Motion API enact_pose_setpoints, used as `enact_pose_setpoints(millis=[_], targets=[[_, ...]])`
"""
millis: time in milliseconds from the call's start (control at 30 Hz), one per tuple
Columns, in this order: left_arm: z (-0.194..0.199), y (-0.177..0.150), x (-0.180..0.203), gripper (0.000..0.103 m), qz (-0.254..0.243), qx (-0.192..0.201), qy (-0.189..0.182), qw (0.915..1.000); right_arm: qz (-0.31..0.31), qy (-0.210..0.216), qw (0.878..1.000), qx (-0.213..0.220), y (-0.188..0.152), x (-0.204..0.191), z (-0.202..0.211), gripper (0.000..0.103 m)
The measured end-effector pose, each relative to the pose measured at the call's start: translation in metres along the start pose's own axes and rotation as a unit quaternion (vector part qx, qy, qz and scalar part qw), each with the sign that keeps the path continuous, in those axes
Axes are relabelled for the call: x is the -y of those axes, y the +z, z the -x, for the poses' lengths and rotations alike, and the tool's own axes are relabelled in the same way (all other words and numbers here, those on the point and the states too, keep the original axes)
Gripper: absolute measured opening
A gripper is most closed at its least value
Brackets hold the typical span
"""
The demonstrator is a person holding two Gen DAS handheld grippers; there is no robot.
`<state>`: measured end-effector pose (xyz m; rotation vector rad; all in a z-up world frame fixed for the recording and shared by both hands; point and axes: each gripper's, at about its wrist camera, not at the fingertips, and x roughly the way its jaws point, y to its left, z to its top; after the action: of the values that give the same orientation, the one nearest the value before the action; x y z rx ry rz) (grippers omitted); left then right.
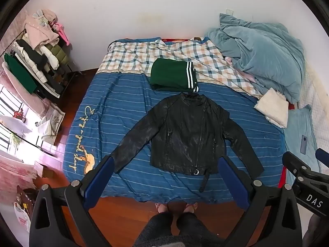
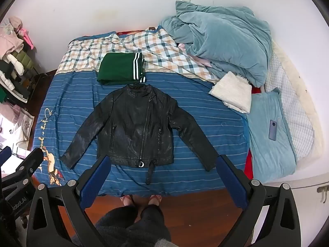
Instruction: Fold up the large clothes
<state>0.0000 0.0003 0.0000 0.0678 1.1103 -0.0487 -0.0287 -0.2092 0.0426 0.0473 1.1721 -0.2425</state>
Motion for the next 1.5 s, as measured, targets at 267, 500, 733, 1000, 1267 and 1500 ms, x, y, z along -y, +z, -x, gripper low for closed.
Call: enact_pose_setpoints(millis=[267,500,733,1000,1267,1500], targets=[[0.0,0.0,-0.001,0.103,0.001,0.003,0.0,1.0,0.002,-0.004,1.0,0.003,0.0,0.0,0.003,0.102],[0.003,0.004,0.002,0.103,-0.002,0.007,0.003,1.0,0.001,-0.003,1.0,0.003,0.0,0.0,0.003,0.102],[0.004,0.003,0.001,0.103,-0.001,0.008,0.003,1.0,0.002,-0.002,1.0,0.005,0.0,-0.001,0.004,0.102],[0.009,0.008,0.002,0.103,-0.001,0.013,0.004,0.9999,0.002,-0.002,1.0,0.005,0.0,-0.001,0.004,0.102],[0.011,0.009,0.0,0.103,-0.001,0.015,0.004,0.9999,0.001,-0.001,1.0,0.007,0.0,-0.004,0.006,0.102],[0.011,0.009,0.0,0.103,-0.001,0.015,0.004,0.9999,0.002,0.0,1.0,0.008,0.003,-0.006,0.01,0.102]])
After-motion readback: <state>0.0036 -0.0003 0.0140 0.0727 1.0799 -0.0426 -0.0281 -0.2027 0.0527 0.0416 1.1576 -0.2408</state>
